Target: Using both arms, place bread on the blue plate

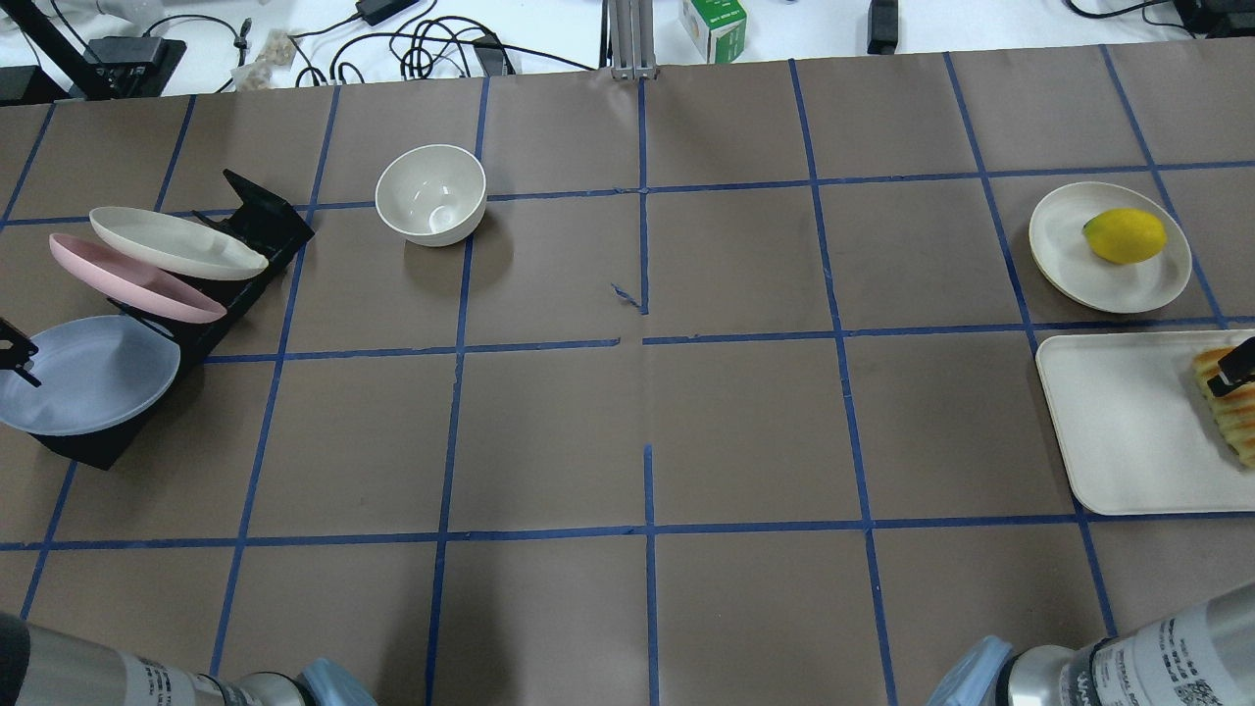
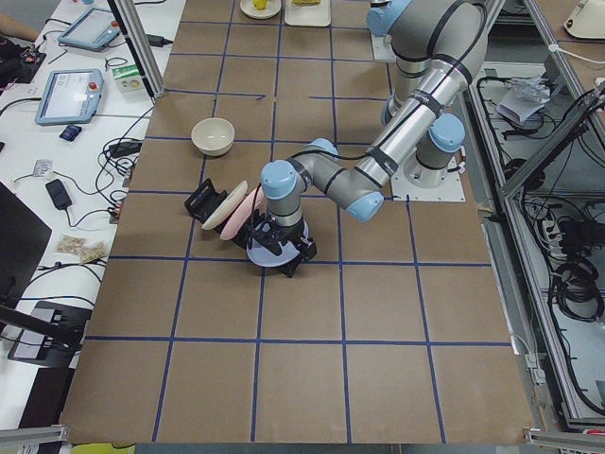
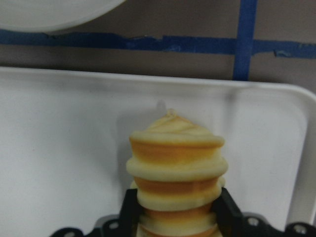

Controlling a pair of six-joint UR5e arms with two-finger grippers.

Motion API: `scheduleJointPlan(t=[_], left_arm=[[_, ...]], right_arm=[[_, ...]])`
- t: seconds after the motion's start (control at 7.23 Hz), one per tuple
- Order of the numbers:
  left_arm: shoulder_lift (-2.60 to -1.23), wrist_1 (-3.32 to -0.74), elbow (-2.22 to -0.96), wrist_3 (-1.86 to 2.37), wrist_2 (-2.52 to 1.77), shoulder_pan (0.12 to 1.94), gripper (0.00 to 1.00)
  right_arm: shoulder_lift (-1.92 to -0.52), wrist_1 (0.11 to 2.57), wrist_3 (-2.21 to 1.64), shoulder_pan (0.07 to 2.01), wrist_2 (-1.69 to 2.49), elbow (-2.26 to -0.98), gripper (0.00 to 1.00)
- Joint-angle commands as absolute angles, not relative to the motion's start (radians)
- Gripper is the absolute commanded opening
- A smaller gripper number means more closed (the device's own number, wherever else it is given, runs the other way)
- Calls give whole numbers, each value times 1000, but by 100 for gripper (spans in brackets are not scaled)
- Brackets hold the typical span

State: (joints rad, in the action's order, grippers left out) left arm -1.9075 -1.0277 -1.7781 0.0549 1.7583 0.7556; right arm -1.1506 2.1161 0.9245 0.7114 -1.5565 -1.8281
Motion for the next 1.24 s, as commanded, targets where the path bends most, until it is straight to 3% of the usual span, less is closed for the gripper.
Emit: scheduleJointPlan(t=[0.0,0.14,0.55,0.69,0.97,1.11], left_arm=[[-1905,-1031,-1781,58,1761,755,68],[-1904,-1031,-1778,60,1761,755,56],[-1910,-1039,-1786,78,1764,738,55],[-1910,-1039,-1783,84,1764,739,47],[-1908,-1040,-1781,109,1756,739,41],[-1908,-1040,-1781,109,1752,739,34]], right_arm=[[-1164,2106,919,712,-1581,-1816,0],[-1196,2105,919,713,-1585,-1813,0],[-1322,1950,798,770,-1583,-1789,0],[-1362,1869,751,825,-1586,-1751,0],[-1384,1670,591,934,-1585,-1617,0],[-1385,1607,513,1004,-1585,-1550,0]])
